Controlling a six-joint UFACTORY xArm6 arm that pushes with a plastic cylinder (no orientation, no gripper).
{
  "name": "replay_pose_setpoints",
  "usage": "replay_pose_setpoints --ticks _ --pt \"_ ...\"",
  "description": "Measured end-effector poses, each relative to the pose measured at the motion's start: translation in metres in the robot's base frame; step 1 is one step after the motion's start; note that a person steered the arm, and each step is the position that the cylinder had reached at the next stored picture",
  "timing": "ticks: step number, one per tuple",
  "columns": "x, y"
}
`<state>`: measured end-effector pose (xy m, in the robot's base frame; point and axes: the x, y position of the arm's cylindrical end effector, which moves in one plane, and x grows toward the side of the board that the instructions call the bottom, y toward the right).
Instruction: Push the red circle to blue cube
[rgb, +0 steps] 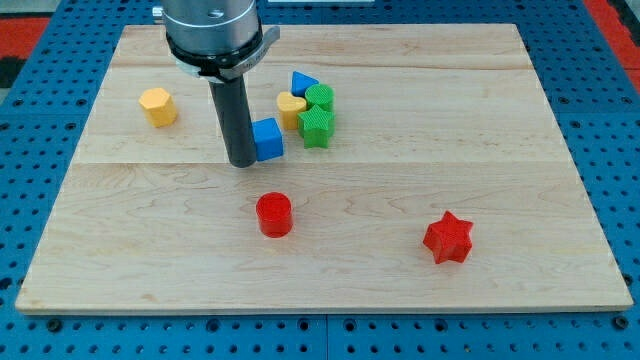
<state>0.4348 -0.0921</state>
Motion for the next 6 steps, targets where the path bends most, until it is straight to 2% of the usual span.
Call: replay_pose_setpoints --ticks 3,4,5,6 --pt "-0.024 0.017" --pt "-0.018 0.017" --pt "0.012 0.007" --pt "0.025 0.050"
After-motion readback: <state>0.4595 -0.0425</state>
